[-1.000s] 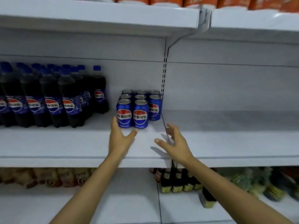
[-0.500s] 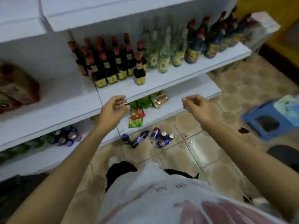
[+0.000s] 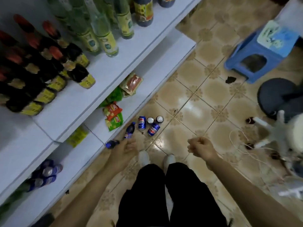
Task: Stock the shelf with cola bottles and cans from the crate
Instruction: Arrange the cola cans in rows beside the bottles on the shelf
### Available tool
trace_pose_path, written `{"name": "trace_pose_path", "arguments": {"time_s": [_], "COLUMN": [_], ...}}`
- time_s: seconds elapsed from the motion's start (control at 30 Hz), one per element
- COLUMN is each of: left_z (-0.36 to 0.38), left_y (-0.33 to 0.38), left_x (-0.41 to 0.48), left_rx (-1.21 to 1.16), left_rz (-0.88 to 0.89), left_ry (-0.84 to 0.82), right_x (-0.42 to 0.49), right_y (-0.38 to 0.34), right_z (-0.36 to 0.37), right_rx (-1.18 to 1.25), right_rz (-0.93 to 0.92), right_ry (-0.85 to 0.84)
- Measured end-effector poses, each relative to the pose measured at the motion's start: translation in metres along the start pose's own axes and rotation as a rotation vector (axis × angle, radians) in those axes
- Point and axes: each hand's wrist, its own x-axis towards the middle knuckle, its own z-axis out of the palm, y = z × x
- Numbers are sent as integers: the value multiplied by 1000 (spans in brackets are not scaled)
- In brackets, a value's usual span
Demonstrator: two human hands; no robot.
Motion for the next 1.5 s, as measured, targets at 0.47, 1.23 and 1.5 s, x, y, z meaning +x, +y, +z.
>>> {"name": "trace_pose_path", "arguments": {"time_s": [0.47,1.23,1.5], "left_z": [143,177,124], "left_y": [-210,-236,-63], "left_x": [373,448,252], "left_rx": [276,361,762], "left_rz": [-94,5,389], "left_ry": [-10,-29,-136], "right_x": [380,415,245], "right_y": [155,202,90], "right_z": [134,211,128], "right_rx": [-1081,561,518], "right_rz": [-211,460,537], "right_ry": [-320,-35,-297]}}
